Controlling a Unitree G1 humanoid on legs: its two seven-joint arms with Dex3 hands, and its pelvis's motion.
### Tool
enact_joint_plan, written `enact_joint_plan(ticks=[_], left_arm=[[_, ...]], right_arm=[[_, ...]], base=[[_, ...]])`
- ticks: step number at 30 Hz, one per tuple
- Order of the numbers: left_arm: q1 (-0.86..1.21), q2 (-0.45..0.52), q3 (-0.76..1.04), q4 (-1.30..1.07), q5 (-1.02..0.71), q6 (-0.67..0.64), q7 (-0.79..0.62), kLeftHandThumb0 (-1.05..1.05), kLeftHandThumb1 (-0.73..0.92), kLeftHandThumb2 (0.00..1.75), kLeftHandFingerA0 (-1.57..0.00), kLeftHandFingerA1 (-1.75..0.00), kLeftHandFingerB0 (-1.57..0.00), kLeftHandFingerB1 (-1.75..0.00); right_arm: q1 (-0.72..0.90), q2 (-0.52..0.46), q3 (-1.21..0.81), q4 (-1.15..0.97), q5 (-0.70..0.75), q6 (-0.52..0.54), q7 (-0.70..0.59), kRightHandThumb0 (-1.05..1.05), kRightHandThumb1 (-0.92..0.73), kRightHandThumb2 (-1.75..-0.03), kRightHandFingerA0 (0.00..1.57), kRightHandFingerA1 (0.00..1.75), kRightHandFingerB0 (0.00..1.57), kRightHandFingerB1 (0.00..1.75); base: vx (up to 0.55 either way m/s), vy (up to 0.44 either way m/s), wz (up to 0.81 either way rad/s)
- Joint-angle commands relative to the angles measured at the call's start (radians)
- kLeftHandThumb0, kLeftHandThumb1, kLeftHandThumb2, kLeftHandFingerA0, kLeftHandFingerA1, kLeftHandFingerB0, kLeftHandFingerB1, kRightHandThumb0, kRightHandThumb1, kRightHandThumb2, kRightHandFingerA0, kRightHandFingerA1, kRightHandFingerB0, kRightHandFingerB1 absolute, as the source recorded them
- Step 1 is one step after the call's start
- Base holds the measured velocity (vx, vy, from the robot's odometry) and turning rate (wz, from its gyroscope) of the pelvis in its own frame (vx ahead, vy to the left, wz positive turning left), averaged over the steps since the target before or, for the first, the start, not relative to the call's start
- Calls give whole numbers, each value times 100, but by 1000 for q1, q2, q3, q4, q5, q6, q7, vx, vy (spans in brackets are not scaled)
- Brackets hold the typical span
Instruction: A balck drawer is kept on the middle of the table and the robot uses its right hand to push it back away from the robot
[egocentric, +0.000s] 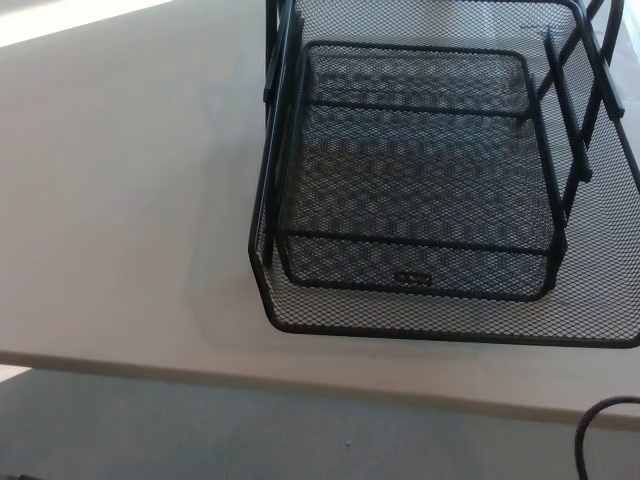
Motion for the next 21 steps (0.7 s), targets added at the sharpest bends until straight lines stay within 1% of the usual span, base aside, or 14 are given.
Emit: enact_joint_plan(ticks=[1, 4, 5, 7, 8, 10, 11, 16, 17, 21], left_arm=[[-3, 21, 7, 8, 8, -24, -15, -56, 71, 63, -49, -38, -35, -33], [-5, 22, 6, 10, 11, -28, -17, -57, 71, 63, -48, -38, -35, -34], [-5, 22, 7, 12, 10, -28, -16, -55, 71, 63, -48, -39, -36, -34], [-5, 21, 9, 13, 9, -29, -15, -55, 71, 63, -48, -39, -36, -34], [-5, 21, 10, 11, 8, -29, -16, -54, 75, 63, -49, -38, -37, -34], [-6, 22, 5, 11, 15, -28, -13, -55, 75, 63, -50, -37, -37, -33], [-6, 22, 5, 11, 15, -28, -12, -55, 75, 63, -50, -37, -37, -33], [-12, 19, 9, 15, 11, -26, -18, -55, 74, 62, -51, -38, -36, -33], [-14, 18, 8, 18, 13, -27, -16, -55, 74, 63, -50, -38, -35, -33], [-13, 18, 8, 13, 12, -28, -19, -55, 74, 63, -50, -38, -35, -33]], right_arm=[[-21, -49, -6, -120, 69, 81, 79, -51, -87, -65, 42, 41, 34, 33], [-33, -62, -22, -169, 68, 104, 77, -52, -87, -66, 42, 42, 34, 34], [-50, -66, -30, -181, 71, 115, 82, -54, -84, -66, 40, 42, 32, 34], [-75, -70, -40, -193, 77, 128, 91, -54, -84, -66, 40, 42, 32, 34], [-92, -68, -41, -193, 81, 137, 96, -54, -84, -67, 39, 41, 31, 34], [-156, -60, -35, -193, 93, 191, 118, -55, -83, -66, 39, 40, 30, 33], [-164, -60, -33, -193, 95, 199, 120, -55, -83, -66, 39, 40, 30, 33], [-349, -15, 10, -129, 107, 309, 160, -55, -80, -65, 39, 38, 31, 33], [-385, -4, 20, -113, 108, 327, 165, -48, -62, -99, 35, 56, 20, 47], [-450, 34, 45, -44, 118, 349, 166, -49, -62, -98, 37, 57, 21, 47]], base=[[0, 0, 0], [0, 0, 0], [0, 0, 0], [0, 0, 0], [0, 0, 0], [0, 0, 0], [0, 0, 0], [0, 0, 0], [0, 0, 0], [0, 0, 0]])
